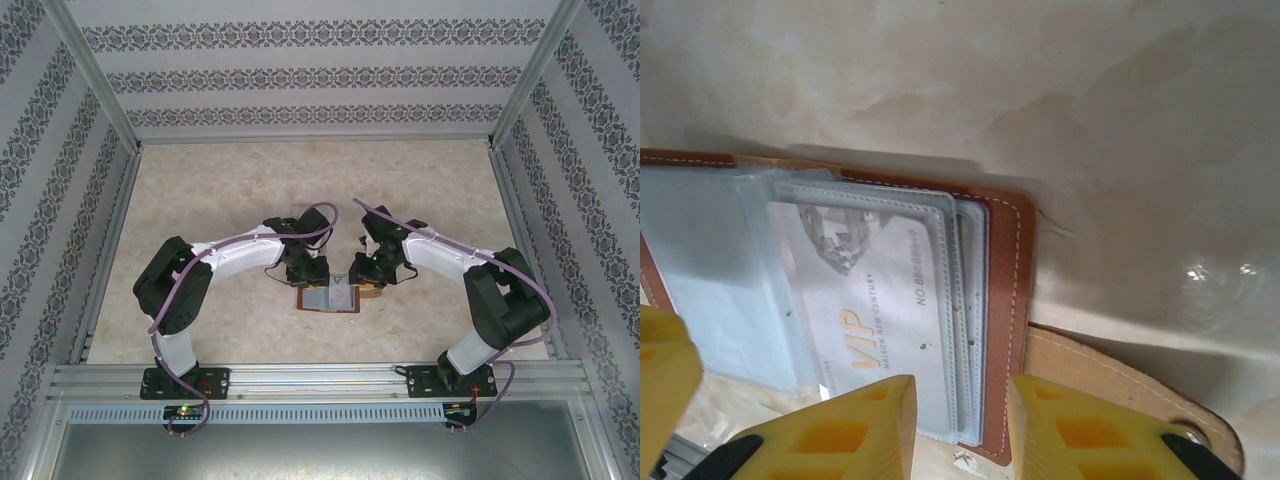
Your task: Take the credit cards out of the card holder
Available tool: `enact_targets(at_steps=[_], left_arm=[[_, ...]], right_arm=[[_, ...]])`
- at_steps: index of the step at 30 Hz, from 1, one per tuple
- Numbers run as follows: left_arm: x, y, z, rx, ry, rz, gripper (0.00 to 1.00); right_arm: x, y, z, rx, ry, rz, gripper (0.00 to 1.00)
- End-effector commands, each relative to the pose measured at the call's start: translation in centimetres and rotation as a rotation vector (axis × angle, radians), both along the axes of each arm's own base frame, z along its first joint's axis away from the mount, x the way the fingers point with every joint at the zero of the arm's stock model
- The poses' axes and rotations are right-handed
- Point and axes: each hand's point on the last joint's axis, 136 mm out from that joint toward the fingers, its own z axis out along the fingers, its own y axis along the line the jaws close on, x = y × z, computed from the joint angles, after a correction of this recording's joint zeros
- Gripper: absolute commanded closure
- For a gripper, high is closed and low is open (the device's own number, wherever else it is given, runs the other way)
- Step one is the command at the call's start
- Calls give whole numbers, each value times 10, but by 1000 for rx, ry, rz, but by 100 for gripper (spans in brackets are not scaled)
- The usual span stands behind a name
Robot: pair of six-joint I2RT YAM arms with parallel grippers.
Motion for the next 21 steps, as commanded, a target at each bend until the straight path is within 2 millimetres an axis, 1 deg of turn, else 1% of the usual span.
enact_targets(at_steps=[1,11,18,21], left_arm=[[9,-15,5,-95,-1,29,80],[9,-21,-1,-119,20,31,80],[6,-23,-11,-123,47,27,80],[5,-21,-15,-110,50,29,80]], right_arm=[[-3,7,-5,12,25,-4,70],[-5,8,-18,-13,41,2,70],[-7,4,-28,-40,58,7,70],[-8,3,-31,-48,63,8,70]])
